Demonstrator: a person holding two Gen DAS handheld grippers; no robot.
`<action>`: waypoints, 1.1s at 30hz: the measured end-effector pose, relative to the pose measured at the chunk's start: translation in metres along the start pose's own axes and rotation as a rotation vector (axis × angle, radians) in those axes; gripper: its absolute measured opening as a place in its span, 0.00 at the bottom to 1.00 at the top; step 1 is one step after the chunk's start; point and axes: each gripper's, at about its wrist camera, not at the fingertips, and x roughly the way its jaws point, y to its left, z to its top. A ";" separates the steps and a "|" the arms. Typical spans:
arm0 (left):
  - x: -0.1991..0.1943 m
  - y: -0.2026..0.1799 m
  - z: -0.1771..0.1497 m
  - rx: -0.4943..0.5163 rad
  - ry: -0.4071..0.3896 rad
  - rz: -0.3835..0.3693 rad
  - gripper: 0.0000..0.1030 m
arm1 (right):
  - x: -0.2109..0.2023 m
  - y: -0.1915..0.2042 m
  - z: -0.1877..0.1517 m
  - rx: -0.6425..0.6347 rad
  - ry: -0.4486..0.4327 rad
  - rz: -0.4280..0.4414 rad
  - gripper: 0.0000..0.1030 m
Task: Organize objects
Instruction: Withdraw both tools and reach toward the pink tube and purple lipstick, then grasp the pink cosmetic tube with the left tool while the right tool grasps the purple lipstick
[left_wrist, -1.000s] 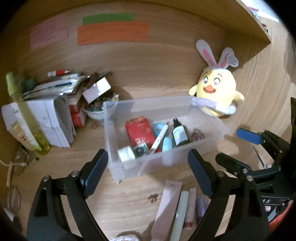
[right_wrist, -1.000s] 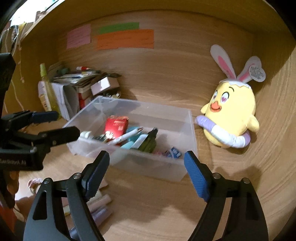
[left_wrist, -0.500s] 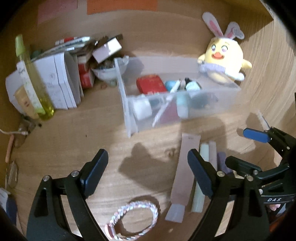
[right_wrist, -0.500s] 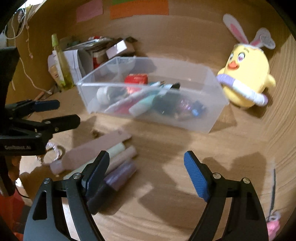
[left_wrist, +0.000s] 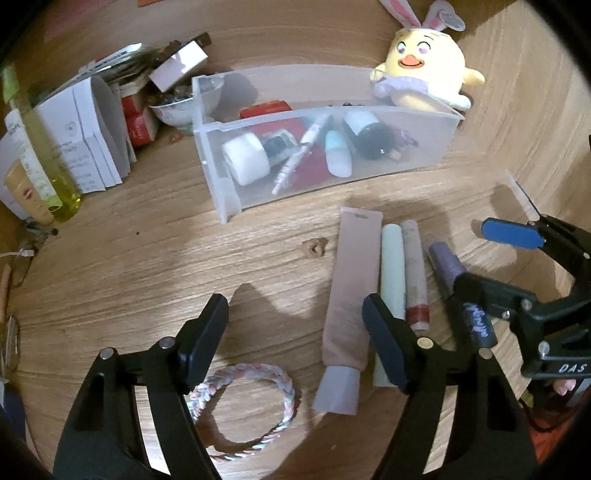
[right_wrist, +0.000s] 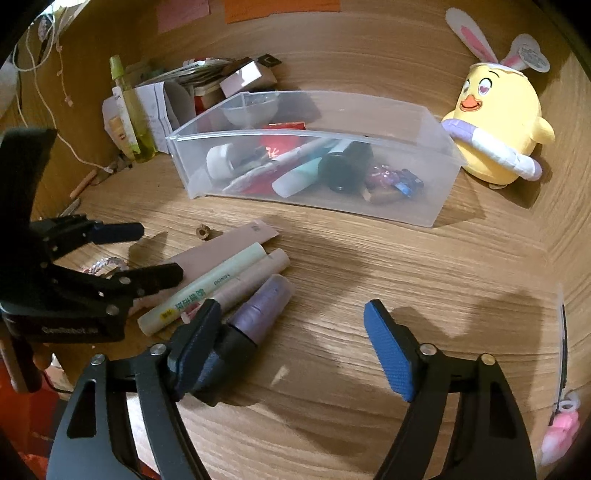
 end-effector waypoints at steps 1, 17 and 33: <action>0.000 -0.001 0.000 0.004 -0.001 -0.001 0.73 | -0.001 -0.001 0.000 -0.001 -0.002 -0.002 0.67; 0.008 -0.023 0.005 0.092 -0.004 -0.040 0.44 | -0.012 -0.002 -0.006 -0.008 0.004 -0.017 0.57; 0.011 -0.018 0.013 0.031 -0.023 -0.078 0.29 | -0.014 0.004 -0.012 -0.016 0.012 0.033 0.41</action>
